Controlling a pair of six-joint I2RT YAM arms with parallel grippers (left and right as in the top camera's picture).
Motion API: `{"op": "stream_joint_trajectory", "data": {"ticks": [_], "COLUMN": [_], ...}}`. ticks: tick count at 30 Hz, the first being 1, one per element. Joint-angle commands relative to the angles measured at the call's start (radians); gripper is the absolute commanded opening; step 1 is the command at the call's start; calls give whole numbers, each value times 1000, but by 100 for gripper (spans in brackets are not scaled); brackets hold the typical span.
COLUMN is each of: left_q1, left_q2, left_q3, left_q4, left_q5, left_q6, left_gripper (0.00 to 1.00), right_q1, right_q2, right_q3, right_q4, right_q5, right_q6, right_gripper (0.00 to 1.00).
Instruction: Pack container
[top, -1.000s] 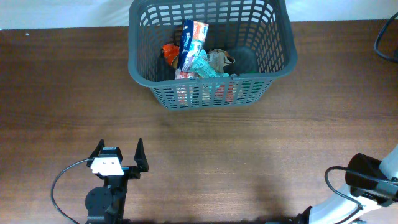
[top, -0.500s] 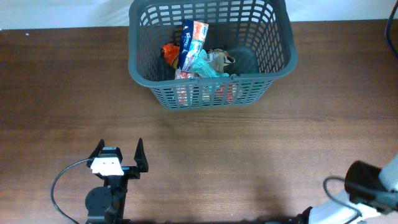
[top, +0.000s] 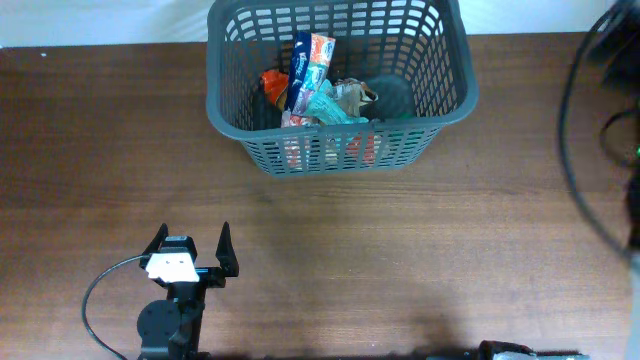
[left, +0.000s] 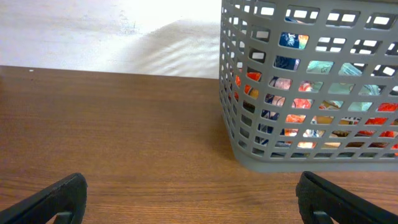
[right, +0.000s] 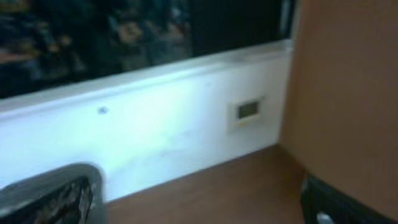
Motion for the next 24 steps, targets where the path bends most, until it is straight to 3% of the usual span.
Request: {"op": "stream_joint_trajectory", "data": {"ticks": [1,9,24], "left_q1": [4,4,4], "left_q2": [-10,-10,-10], "left_q3": [-15,-15,-15], "left_q4": [2,3,3], "left_q5": [-7,-7,-7], "left_q6": [19,19,19], "left_gripper": [99,99,99], "right_q1": [62,136,136], "right_q2": [-149,-443,-846], "right_q3": [-178,-532,-1122], "right_q4": [42,105,588], "right_q5": [-2,-80,-188], "right_q6": [6,6,5], "right_gripper": [99,99,99]}}
